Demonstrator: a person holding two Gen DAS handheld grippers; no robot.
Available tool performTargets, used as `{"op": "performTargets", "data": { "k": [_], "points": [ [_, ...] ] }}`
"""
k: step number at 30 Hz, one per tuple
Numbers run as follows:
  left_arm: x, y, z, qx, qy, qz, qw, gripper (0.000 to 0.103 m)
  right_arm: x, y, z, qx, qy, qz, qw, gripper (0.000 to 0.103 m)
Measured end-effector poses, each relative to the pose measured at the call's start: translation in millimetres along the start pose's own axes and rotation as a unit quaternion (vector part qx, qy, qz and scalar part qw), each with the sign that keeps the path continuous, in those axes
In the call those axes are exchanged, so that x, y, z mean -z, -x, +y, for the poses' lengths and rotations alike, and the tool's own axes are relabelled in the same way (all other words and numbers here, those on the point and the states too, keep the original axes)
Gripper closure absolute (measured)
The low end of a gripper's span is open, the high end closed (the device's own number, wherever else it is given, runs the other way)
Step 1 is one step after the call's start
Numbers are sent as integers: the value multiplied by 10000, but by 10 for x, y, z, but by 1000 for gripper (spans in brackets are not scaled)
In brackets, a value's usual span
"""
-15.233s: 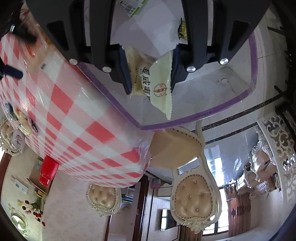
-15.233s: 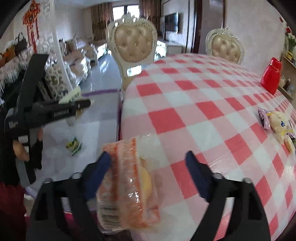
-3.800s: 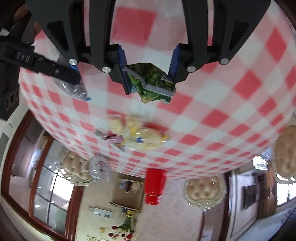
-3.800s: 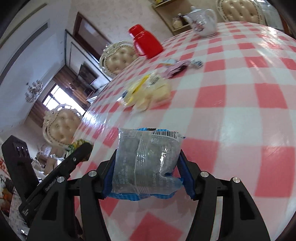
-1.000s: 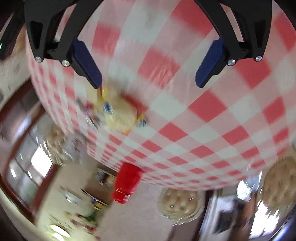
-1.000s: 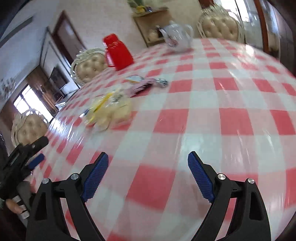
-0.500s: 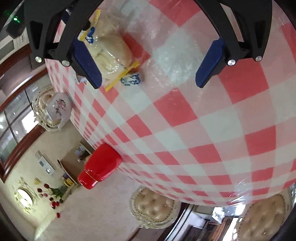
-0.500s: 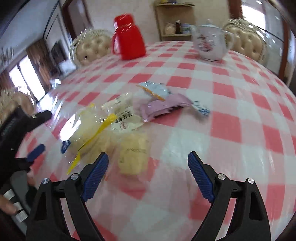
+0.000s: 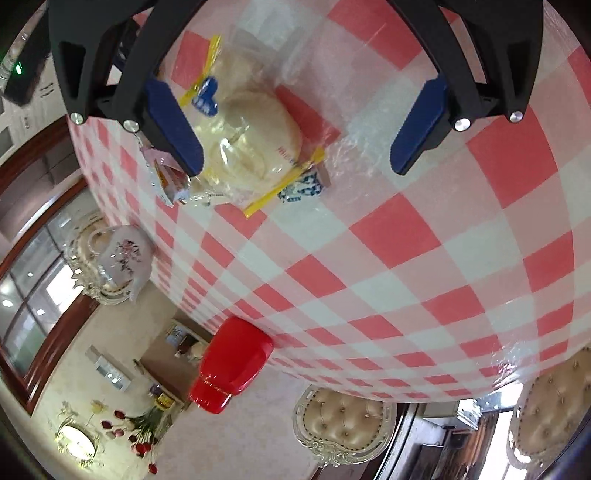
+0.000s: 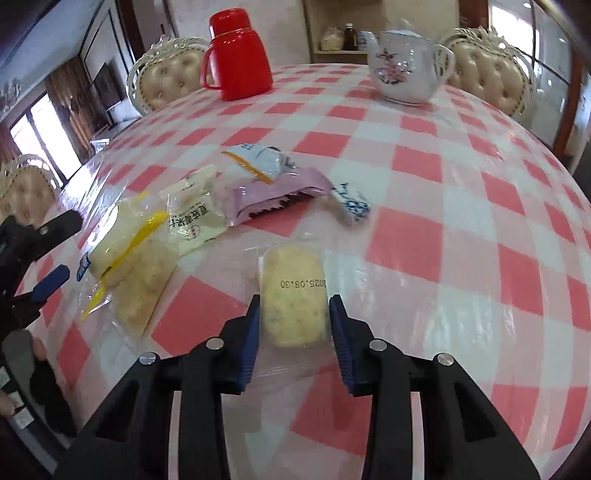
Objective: Organize snacks
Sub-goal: 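Grasp the clear yellow cake pack with the right tool while the left tool grasps the cream bun pack, then carry the yellow cake pack and cream bun pack into the clear box and release both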
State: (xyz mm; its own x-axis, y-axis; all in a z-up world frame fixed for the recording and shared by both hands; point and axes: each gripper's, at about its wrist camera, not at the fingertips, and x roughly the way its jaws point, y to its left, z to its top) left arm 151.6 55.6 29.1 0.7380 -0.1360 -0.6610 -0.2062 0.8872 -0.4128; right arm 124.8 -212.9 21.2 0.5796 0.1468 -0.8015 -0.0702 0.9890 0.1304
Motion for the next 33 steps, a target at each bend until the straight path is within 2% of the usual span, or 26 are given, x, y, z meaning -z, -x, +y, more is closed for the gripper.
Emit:
{"op": "performTargets", "data": {
  "k": [3,8,13,14,15,16,17,18,22,25,27,30,32,33],
  "points": [
    [-52,-134,-181,-317,-17,122,9994,2,8,-4,23,52,41,-7,10000,67],
    [-54,-469,-502,-816,-412,548,9943,2,4,-13,22,16,35,-17,10000,66],
    [-12,-564,-544,-1122,-1204,872,9825,2,5,-11,19,-7,66,-14,10000,66],
    [-8,-554,-490,-1123,-1292,947,9807,13,4,-11,18,-12,70,-12,10000,66],
    [-6,-549,-460,-1128,-1378,1014,9788,17,7,-9,16,-13,83,-14,10000,66],
    [3,-507,-407,-967,-1498,1070,9781,20,11,-9,17,-13,84,-17,10000,66],
    [15,-458,-356,-785,-1544,1137,9783,34,13,-8,17,-15,86,-20,10000,66],
    [25,-385,-281,-667,-1578,1229,9775,37,14,-8,15,-19,87,-20,10000,66],
    [58,-209,-57,-629,-1574,1242,9777,37,16,1,10,-54,28,-13,10000,66],
    [78,-146,28,-488,-1589,1113,9798,35,20,2,29,-93,36,-9,10000,66],
    [95,-152,12,-412,-1604,1061,9805,25,26,-3,54,-61,90,-25,9999,64],
    [155,-199,-71,-659,-1853,904,9763,23,30,-12,75,-16,130,-76,9999,64],
    [217,-237,-143,-918,-2159,830,9685,23,31,-19,105,63,222,-85,9997,64],
    [224,-241,-151,-976,-2191,820,9673,30,30,-25,128,123,300,-87,9994,63]
  ]
}}
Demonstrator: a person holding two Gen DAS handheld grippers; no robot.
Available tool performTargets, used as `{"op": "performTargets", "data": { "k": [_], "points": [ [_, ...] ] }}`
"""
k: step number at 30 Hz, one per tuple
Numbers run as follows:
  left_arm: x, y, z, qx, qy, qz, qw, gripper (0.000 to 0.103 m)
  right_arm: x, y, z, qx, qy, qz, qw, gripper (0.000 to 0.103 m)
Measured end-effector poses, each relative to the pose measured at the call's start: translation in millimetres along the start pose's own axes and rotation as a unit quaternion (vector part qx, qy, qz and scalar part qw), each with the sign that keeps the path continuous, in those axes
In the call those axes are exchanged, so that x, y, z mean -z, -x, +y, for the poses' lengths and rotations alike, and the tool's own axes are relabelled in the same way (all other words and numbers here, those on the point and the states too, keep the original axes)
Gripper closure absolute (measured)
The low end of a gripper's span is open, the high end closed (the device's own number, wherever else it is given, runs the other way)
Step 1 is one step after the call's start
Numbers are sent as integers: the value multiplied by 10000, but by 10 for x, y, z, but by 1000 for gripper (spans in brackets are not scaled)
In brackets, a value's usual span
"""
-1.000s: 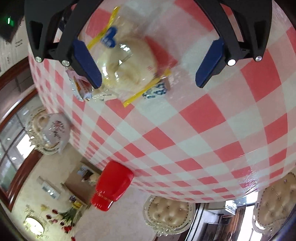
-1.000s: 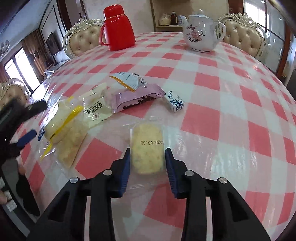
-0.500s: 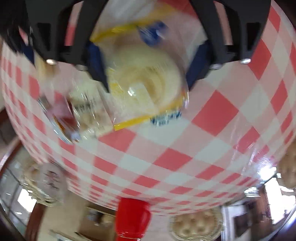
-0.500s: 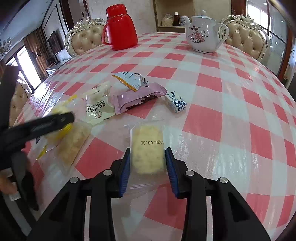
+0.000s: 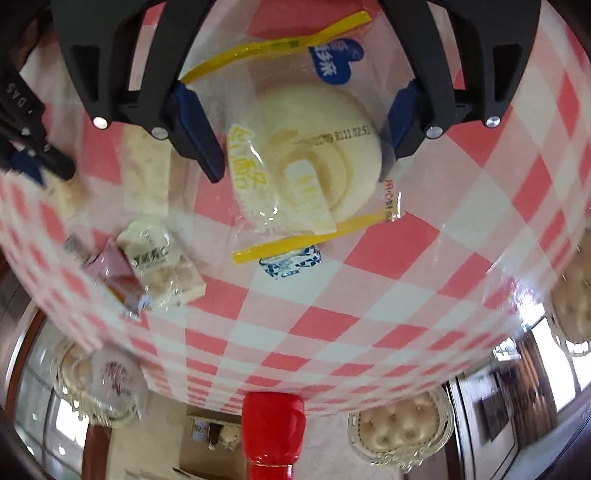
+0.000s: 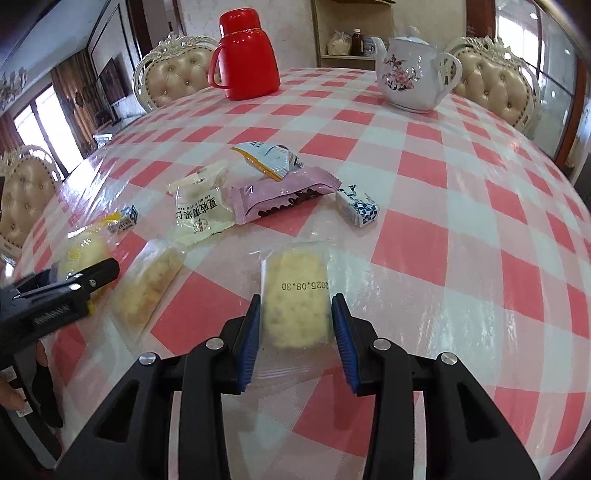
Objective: Organize snacks
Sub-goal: 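Carry the yellow cake pack and cream bun pack into the clear box and release both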
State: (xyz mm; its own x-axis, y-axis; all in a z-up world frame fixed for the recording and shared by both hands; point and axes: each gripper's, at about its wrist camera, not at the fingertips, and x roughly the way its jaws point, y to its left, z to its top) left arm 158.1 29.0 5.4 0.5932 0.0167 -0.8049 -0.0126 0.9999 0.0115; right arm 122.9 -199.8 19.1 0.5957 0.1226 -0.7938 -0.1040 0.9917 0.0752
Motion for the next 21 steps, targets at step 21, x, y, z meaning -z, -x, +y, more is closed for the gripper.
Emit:
{"op": "performTargets", "data": {
  "k": [21],
  "points": [
    [310,519,490,678,844,-550,9926,39,164,238,-63,-988,-455,-294,9936,68]
  ]
}}
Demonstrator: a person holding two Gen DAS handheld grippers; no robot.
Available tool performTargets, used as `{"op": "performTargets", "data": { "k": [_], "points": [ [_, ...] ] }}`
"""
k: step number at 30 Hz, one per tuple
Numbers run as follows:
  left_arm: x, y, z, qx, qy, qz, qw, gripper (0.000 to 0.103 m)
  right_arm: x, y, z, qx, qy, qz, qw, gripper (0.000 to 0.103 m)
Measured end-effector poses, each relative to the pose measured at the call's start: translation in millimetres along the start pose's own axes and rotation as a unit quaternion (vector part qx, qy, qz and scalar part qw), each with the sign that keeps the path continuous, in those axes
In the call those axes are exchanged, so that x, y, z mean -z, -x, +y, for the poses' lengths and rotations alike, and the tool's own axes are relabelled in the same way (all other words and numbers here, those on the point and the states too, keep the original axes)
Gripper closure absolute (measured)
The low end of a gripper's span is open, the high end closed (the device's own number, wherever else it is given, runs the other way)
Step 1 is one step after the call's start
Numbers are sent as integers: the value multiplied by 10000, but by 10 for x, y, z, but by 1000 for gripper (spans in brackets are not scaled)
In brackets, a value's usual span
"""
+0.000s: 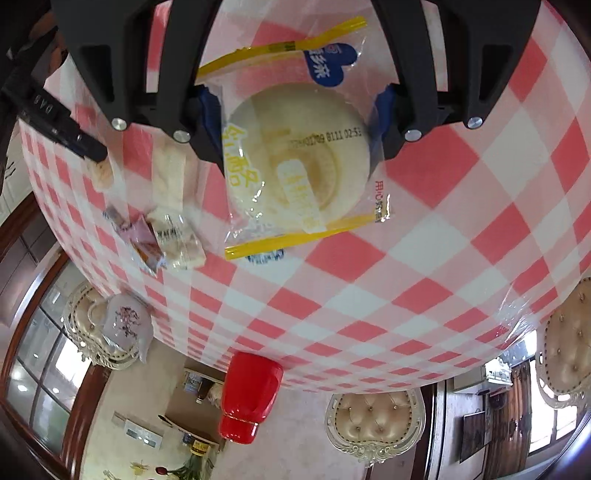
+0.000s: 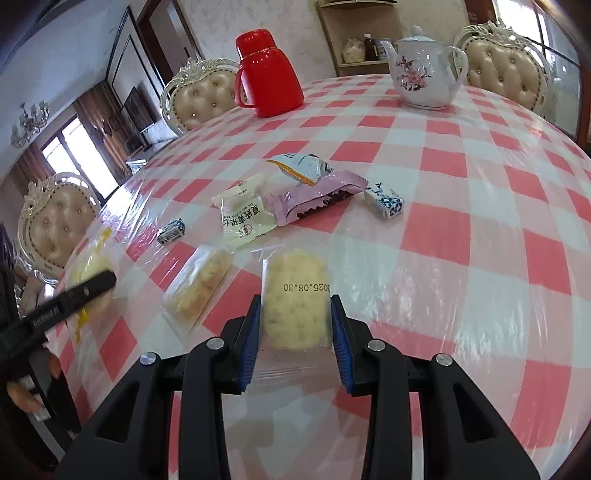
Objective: Organize snacks
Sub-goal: 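Carry the yellow cake pack and cream bun pack into the clear box and release both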
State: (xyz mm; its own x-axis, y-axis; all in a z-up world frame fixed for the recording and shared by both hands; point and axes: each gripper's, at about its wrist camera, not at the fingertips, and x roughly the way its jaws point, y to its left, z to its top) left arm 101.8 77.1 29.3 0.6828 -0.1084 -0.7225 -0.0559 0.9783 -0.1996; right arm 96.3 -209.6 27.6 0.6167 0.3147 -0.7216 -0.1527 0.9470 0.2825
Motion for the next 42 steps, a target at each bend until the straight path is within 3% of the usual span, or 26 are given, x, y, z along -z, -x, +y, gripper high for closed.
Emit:
{"op": "performTargets", "data": {
  "k": [9,17,21,31,42],
  "points": [
    [243,290,-50,270,-42,-196,9994,39,357,228,384,-325,247,25,9992,68],
    [460,432,-66,359,25,-199,9992,39,607,507,534,-924,-99,1,9957,68],
    [593,472,-37,402,155,-121,9990,39,800,553,659,-866,-124,105,9961,68],
    [944,923,-216,564,-64,-440,9974,39,1147,779,822,-1065,-97,129,9942,68],
    [1237,1364,-220,154,-484,-488,9975,39,1363,1018,830,-1024,-74,77,9947,68]
  ]
}}
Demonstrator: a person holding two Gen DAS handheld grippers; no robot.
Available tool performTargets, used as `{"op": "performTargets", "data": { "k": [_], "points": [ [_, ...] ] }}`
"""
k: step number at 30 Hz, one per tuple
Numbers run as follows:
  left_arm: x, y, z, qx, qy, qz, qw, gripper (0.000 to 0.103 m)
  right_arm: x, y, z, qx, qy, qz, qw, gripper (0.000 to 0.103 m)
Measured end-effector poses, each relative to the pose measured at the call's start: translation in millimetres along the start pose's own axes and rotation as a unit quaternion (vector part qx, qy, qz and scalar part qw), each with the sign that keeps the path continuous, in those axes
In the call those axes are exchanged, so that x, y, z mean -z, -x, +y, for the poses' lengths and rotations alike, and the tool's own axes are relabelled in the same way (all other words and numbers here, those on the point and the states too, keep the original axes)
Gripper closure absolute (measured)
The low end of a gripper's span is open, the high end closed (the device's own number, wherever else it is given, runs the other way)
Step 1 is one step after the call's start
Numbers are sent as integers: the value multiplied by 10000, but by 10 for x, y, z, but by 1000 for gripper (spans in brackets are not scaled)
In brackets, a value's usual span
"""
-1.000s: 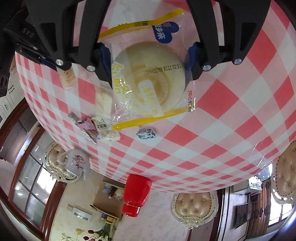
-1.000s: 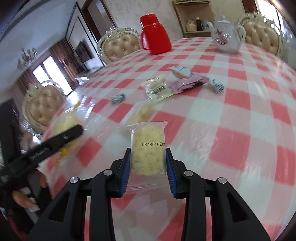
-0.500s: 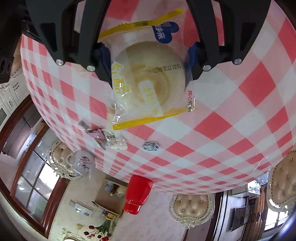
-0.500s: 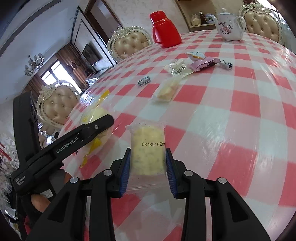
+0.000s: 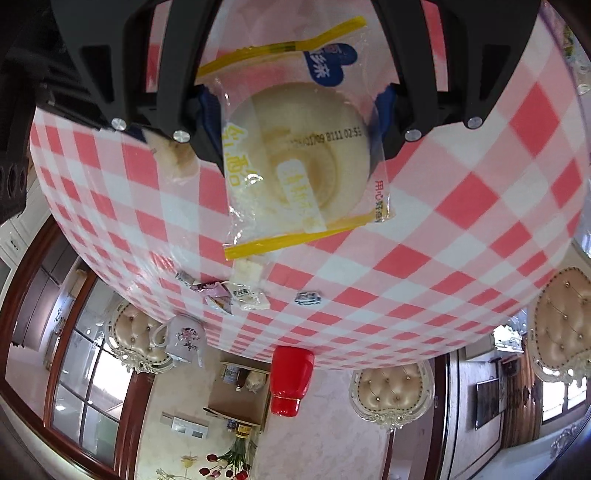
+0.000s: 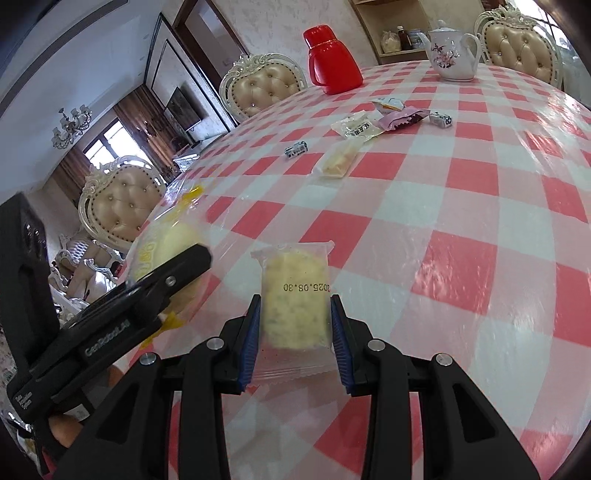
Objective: Organize snacks
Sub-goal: 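Carry the yellow cake pack and cream bun pack into the clear box and release both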
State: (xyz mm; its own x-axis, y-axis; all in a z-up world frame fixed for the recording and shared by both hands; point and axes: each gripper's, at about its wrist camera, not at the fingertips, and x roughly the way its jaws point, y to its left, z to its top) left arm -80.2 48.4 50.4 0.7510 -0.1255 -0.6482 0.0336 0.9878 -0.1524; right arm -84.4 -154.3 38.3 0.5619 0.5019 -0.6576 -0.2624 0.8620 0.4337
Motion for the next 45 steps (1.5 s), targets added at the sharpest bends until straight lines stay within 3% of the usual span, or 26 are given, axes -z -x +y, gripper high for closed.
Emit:
{"op": "performTargets", "data": {
  "k": [7,22,34,40,45],
  "points": [
    [163,479,290,-340,-21,-125,9993,39,90,144,296,-156,353,-42,9992,68],
    [568,1173,1168,-986,135,-206,9948,39,500,170,1439,-736,1539,87,9853,68],
    [730,1421,2035,-1613,565,-154,9852,39,1002,-91,2384,-1180,2631,586,9557,68],
    [830,1548,2482,-2017,816,-90,9760,39,1276,-236,2790,-1340,3124,868,9364,68],
    [877,1635,2771,-2381,968,-11,9664,39,1534,-299,3140,-1679,3592,1060,9119,68]
  ]
}}
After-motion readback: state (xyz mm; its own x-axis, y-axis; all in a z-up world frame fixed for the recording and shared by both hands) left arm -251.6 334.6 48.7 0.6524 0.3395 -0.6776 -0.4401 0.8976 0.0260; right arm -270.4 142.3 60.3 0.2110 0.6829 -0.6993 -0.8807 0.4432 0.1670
